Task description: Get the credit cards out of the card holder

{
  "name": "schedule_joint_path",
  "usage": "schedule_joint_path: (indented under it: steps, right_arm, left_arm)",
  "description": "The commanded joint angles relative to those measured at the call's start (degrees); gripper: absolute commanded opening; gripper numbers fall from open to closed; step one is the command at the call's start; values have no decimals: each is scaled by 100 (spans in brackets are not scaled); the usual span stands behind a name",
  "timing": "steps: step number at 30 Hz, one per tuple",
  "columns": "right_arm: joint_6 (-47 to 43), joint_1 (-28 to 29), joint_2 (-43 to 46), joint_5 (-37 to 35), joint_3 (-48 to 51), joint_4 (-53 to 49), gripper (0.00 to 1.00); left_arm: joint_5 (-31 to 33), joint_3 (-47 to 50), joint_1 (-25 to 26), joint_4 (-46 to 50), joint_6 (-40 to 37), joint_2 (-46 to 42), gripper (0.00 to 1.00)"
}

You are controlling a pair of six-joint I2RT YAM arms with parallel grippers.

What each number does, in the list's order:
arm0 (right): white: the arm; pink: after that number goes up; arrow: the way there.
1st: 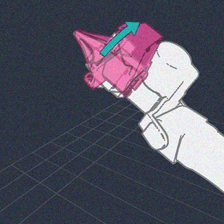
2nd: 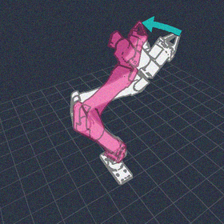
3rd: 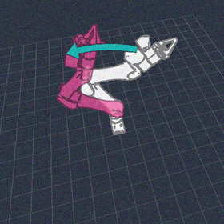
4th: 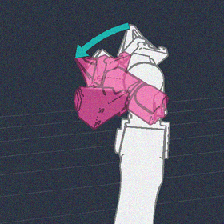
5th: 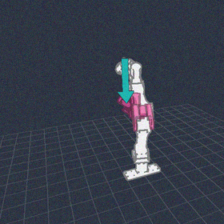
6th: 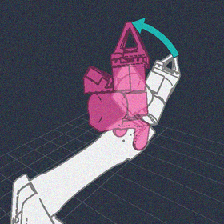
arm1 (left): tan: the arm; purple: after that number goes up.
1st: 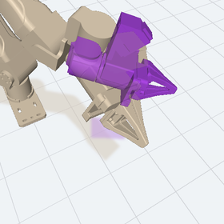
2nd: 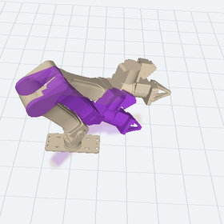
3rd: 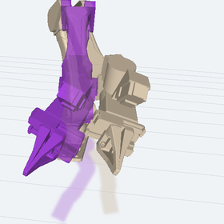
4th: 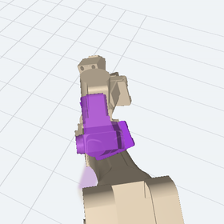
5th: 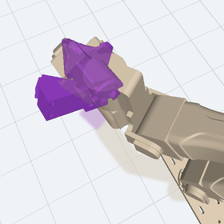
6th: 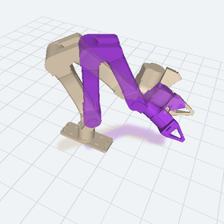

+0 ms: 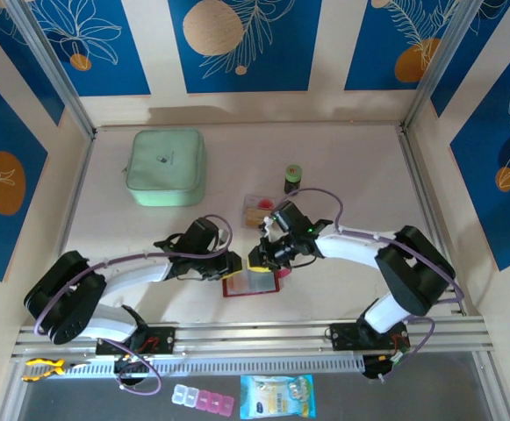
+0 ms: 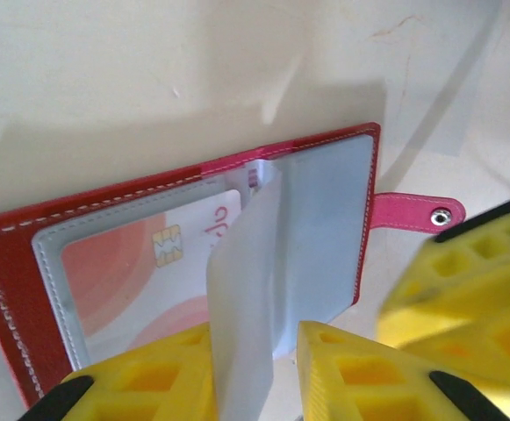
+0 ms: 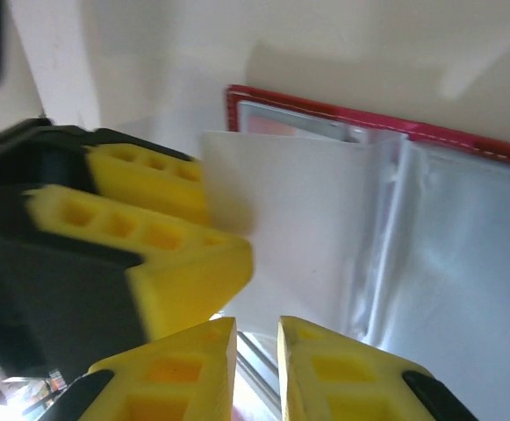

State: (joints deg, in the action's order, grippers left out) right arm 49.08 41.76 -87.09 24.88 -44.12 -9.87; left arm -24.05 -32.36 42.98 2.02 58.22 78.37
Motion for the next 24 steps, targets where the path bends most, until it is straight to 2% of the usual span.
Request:
schedule_joint_path:
  steps: [1, 15, 24]
  right_arm:
    - [-89, -82, 363, -263, -180, -672, 22]
    - [-171, -517, 1542, -388, 69, -1285, 24]
    - [-171, -701, 1891, -402, 309, -1417, 25]
  left_arm:
    - [-109, -244, 87, 235, -50, -115, 26]
    - [-214, -1083, 530, 178, -74, 812, 21]
    - [-140, -1385, 704, -123, 65, 1376, 21]
